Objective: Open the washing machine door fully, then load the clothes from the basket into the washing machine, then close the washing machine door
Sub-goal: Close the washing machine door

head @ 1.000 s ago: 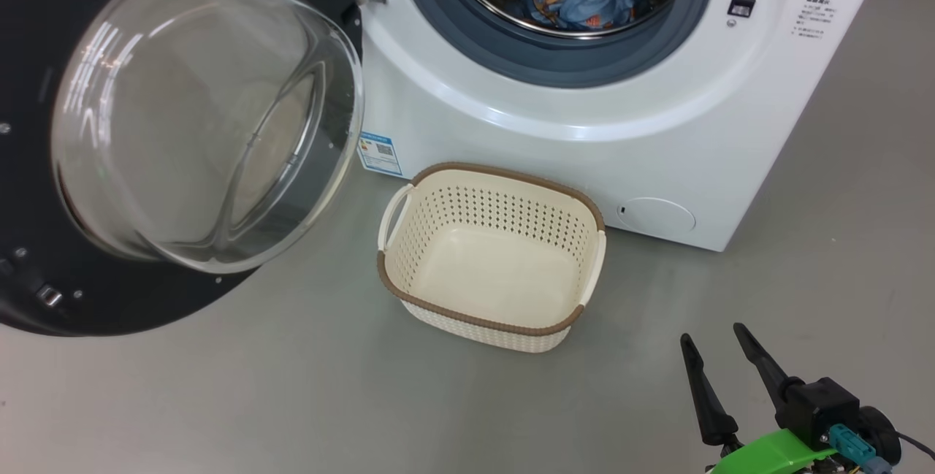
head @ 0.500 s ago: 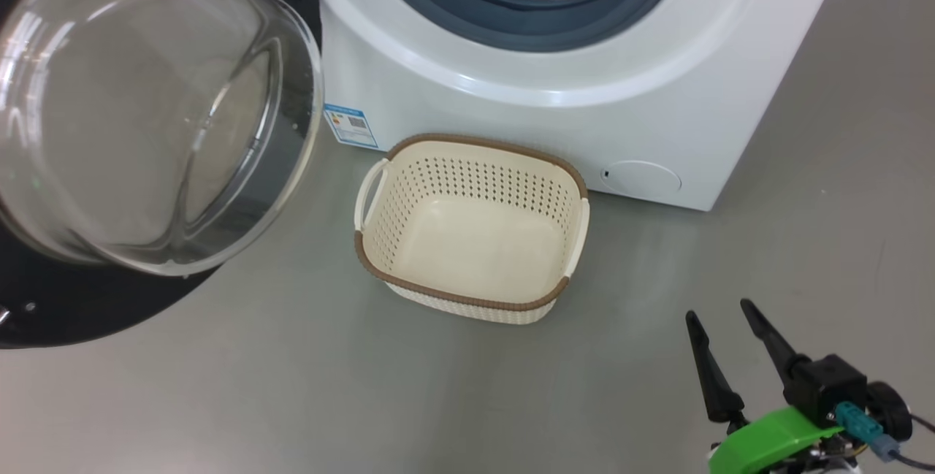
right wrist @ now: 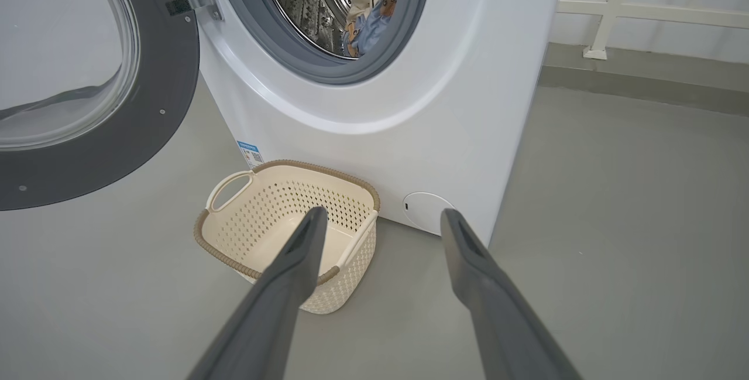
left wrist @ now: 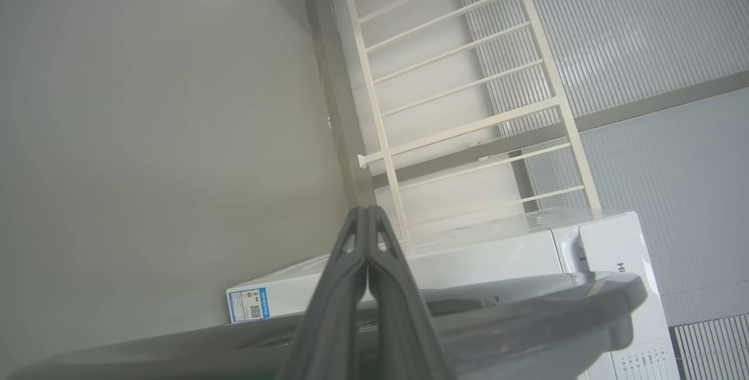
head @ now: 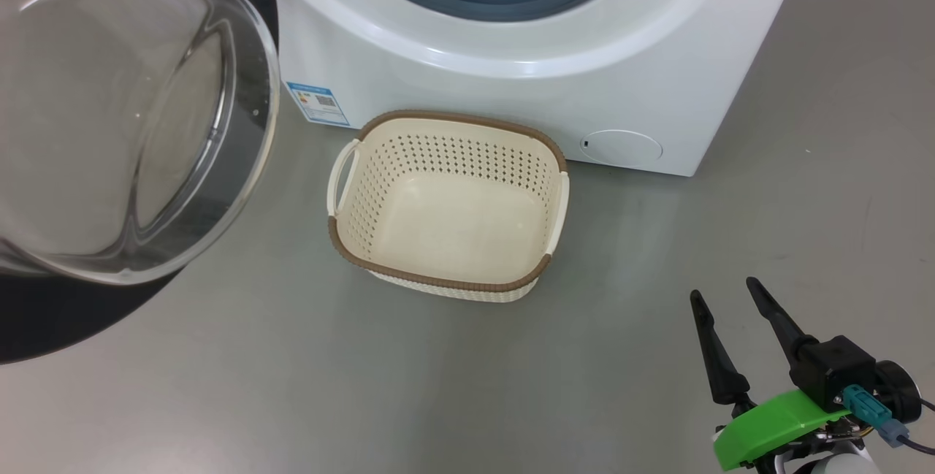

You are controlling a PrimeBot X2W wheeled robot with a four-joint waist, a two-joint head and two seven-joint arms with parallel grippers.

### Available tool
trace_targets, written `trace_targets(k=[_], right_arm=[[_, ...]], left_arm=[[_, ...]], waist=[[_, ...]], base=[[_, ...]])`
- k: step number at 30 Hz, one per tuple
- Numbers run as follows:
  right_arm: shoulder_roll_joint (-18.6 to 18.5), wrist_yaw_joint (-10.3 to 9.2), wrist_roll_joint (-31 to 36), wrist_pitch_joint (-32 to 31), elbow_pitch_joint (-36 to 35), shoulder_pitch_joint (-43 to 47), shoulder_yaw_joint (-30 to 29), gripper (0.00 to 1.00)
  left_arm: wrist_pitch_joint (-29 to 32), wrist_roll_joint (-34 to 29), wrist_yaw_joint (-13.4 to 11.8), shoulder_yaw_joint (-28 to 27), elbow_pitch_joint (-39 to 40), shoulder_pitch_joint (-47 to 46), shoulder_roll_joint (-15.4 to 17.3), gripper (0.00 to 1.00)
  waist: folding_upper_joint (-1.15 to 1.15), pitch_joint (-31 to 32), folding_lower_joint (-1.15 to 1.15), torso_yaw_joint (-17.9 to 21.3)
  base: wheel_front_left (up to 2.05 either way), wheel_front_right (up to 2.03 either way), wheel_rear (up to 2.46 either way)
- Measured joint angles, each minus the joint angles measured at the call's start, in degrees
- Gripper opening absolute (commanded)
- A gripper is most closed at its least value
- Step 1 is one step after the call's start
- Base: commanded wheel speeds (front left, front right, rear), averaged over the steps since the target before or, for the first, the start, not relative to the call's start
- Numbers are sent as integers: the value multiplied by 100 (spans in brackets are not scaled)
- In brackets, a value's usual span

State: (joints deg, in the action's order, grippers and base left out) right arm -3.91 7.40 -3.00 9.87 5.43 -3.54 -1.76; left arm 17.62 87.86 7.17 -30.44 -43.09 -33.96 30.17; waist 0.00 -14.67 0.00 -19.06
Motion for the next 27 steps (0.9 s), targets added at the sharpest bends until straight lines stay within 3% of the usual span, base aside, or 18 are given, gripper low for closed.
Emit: trace_targets(k=[27], right_arm=[[-12, 0, -10, -79, -10, 8, 58, 100]], left_arm=[[1672, 725, 0, -15, 380, 366, -19, 0]], waist=[[0, 151, 0, -31]], base=[[0, 0, 0]])
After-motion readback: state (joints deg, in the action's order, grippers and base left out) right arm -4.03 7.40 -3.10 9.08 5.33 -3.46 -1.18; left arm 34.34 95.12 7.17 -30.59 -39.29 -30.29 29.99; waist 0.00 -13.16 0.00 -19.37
